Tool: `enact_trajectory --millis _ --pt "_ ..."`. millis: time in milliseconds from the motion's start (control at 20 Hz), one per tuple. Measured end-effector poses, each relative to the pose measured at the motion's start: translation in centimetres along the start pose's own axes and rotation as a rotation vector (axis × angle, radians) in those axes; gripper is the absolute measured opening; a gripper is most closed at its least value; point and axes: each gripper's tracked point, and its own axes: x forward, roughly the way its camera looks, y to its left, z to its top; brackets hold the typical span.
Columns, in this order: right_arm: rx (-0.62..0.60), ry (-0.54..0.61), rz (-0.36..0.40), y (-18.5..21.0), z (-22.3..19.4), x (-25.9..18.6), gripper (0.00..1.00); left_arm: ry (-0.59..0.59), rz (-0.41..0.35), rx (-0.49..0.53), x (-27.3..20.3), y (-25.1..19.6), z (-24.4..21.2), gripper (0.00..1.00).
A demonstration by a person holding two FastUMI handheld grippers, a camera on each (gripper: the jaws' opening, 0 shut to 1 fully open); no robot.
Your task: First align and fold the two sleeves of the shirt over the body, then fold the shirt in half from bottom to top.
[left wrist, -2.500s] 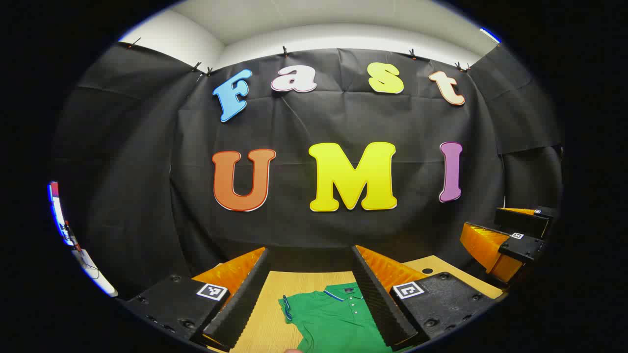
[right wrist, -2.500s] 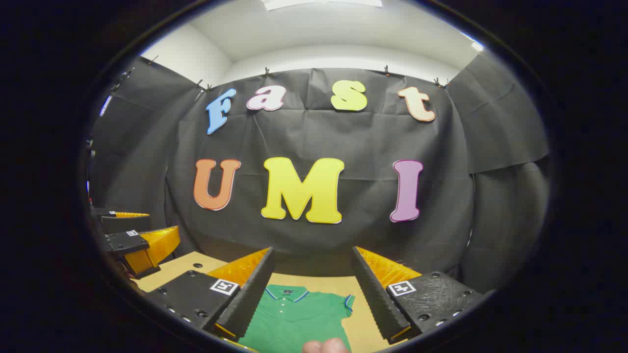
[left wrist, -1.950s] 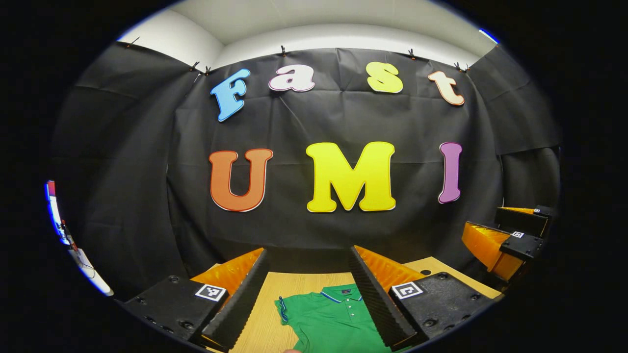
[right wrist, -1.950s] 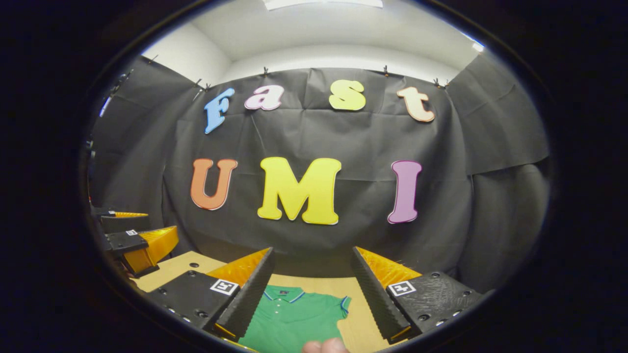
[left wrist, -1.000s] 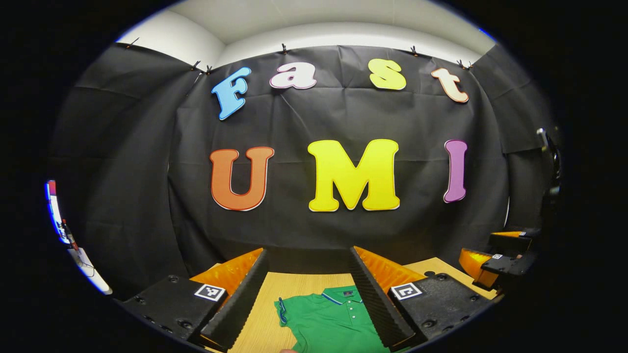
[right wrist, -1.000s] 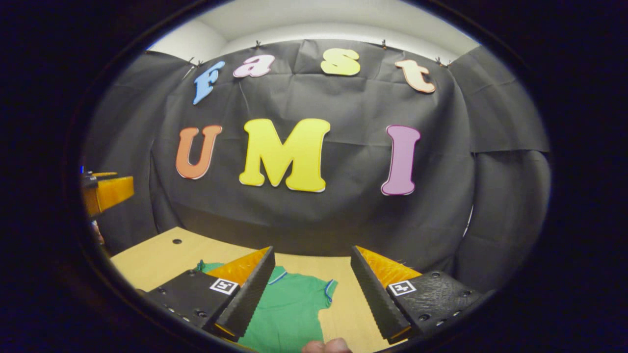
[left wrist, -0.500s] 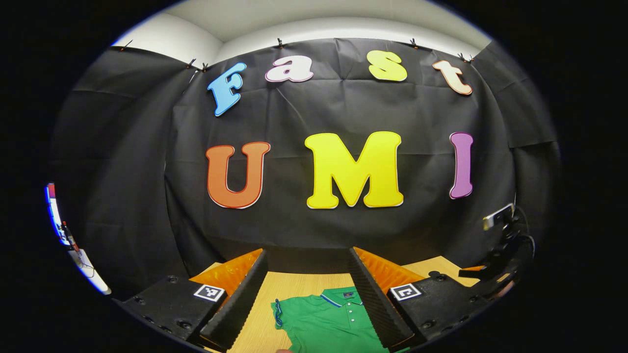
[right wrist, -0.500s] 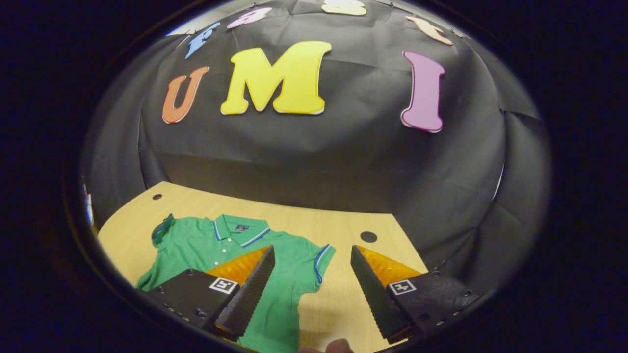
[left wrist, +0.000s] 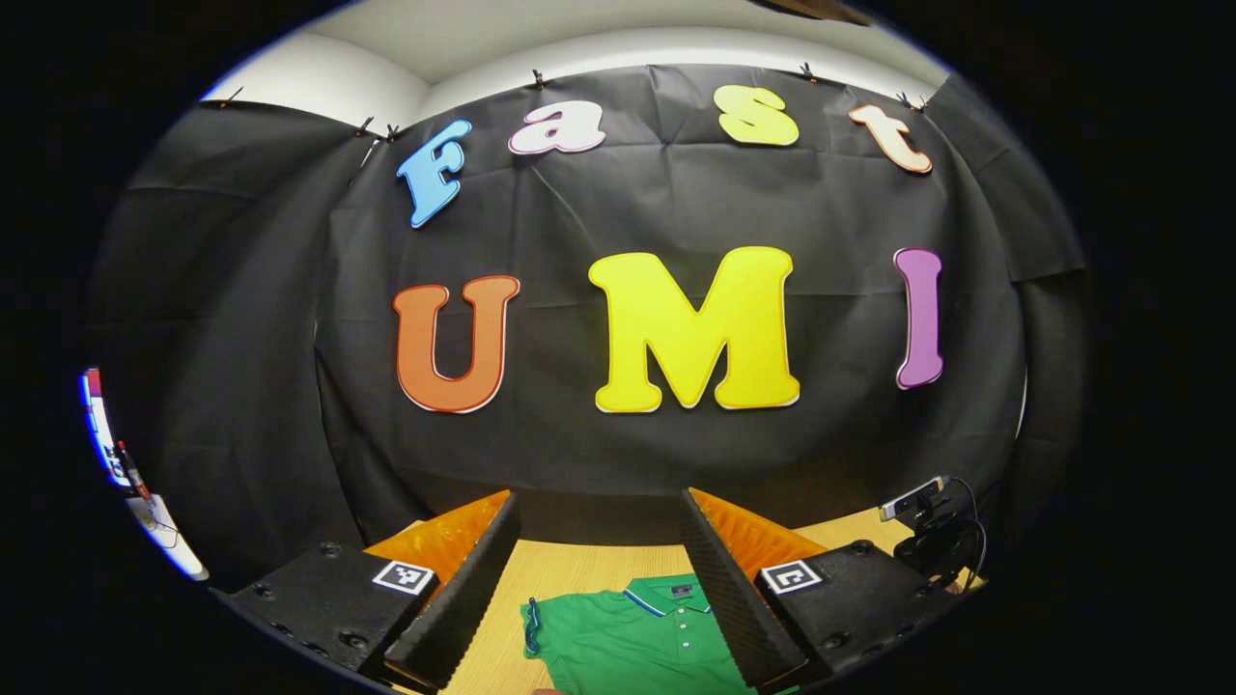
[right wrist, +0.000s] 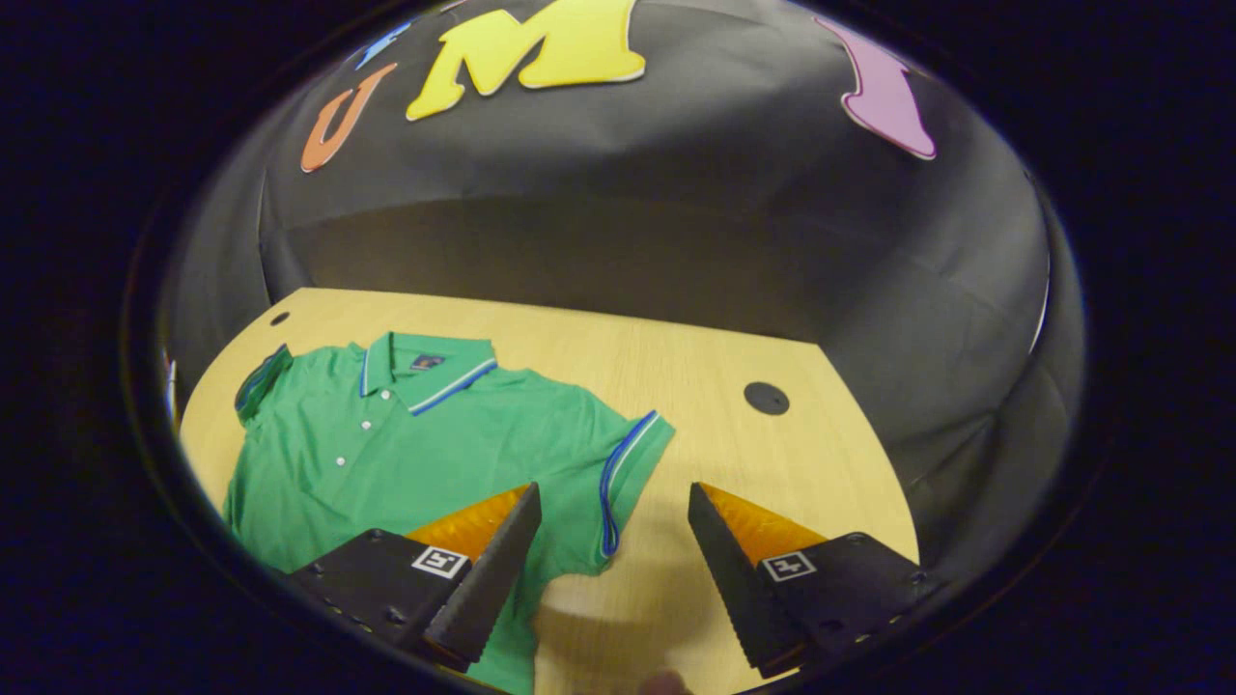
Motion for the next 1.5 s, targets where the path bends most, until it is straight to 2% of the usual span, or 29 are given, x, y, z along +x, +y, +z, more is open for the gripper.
enact_trajectory --millis 50,100,150,200,300,350,400,550,750,1000,1200,1500 --pt "0.007 0.014 0.011 0.1 -0.4 0.6 0.93 0.014 0.006 0.002 0.2 -0.2 -0.3 1.00" --pt "0.020 0.026 0.025 0.2 -0.6 1.1 0.92 0.021 0.011 0.003 0.4 -0.5 -0.5 0.94" --pt "0.034 0.041 0.033 0.2 -0.9 1.6 0.88 0.025 0.016 0.006 0.5 -0.6 -0.5 1.00" --pt "0.052 0.058 0.045 0.2 -1.2 2.1 0.86 0.029 0.018 0.011 0.5 -0.9 -0.5 1.00" --pt "0.085 0.091 0.065 0.5 -1.7 2.7 0.70 0.037 0.015 0.022 0.6 -1.4 -0.8 1.00" --pt "0.091 0.109 0.063 0.2 -2.1 3.1 0.57 0.041 0.012 0.028 0.6 -1.5 -0.8 1.00" --pt "0.099 0.120 0.059 0.0 -2.3 3.2 0.50 0.044 0.010 0.036 0.7 -1.7 -0.9 1.00" --pt "0.122 0.132 0.074 0.0 -2.5 3.2 0.02 0.042 0.003 0.042 0.9 -2.0 -0.8 1.00" --pt "0.164 0.161 0.099 -0.1 -2.5 2.7 0.00 0.044 -0.013 0.026 0.8 -2.1 -1.0 1.00" --pt "0.172 0.040 0.100 1.2 3.5 -1.1 0.00 0.049 -0.006 -0.016 0.4 0.3 -1.6 1.00" --pt "0.142 0.004 0.119 5.3 6.2 -2.6 0.00 0.059 0.019 -0.051 -0.7 3.1 -2.3 1.00" --pt "0.097 0.009 0.126 12.1 7.5 -2.6 0.00 0.053 0.071 -0.072 -3.0 7.9 -2.9 1.00"
